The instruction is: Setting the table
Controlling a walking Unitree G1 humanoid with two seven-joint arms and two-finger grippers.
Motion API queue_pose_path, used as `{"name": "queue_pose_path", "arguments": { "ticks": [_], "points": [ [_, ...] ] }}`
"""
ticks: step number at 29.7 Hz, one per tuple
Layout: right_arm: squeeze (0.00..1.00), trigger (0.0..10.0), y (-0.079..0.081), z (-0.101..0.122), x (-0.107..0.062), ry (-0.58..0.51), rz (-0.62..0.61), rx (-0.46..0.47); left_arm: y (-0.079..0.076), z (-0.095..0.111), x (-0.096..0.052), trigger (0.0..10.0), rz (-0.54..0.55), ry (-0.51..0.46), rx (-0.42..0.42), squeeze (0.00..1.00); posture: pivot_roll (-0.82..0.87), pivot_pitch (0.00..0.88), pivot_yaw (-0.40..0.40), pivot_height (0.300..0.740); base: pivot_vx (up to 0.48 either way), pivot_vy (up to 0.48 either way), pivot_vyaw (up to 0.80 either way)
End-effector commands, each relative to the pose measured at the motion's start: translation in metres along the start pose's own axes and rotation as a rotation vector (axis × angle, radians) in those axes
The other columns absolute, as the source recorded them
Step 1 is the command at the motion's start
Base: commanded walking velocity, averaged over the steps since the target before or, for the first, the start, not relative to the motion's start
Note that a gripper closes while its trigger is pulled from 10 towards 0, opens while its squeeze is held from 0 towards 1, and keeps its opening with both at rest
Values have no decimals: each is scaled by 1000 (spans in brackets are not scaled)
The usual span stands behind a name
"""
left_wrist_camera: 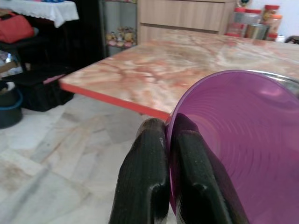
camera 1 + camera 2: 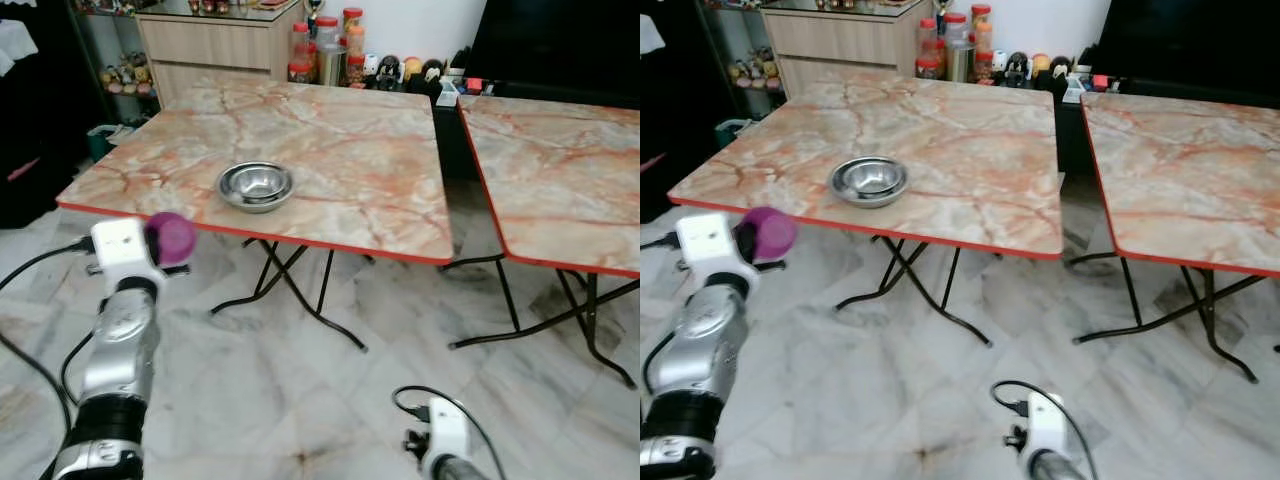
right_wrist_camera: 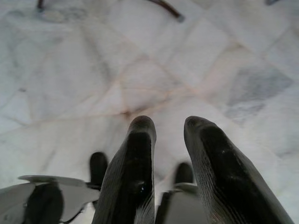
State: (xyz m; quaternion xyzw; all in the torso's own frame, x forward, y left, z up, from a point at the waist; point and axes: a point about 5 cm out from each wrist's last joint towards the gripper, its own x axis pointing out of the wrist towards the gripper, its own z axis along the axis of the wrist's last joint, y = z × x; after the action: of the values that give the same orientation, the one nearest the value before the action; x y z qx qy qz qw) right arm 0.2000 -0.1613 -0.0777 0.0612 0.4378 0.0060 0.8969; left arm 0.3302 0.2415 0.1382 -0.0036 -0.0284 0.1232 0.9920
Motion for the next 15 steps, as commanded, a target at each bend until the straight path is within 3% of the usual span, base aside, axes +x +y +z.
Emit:
{"name": "queue_pose_path", "arguments": {
  "ticks": [1,9,11,15],
  "points": [
    [0,10000,-12,-1,-2,1,-33,-2,-9,1,0,10000,-27,-17,13,0,103,0,-24,740,0,465,0],
    [0,10000,-12,-2,-2,0,-35,1,-4,-34,-10,10000,-36,97,59,0,105,0,-24,740,0,467,0],
    [0,10000,-12,-2,-2,-2,-34,-1,-2,-54,-17,10000,-37,168,77,0,104,0,-25,740,0,469,0],
    [0,10000,-12,-2,-2,-2,-35,1,1,-67,-22,10000,-28,214,84,0,99,0,-21,740,0,468,0]
  ]
}}
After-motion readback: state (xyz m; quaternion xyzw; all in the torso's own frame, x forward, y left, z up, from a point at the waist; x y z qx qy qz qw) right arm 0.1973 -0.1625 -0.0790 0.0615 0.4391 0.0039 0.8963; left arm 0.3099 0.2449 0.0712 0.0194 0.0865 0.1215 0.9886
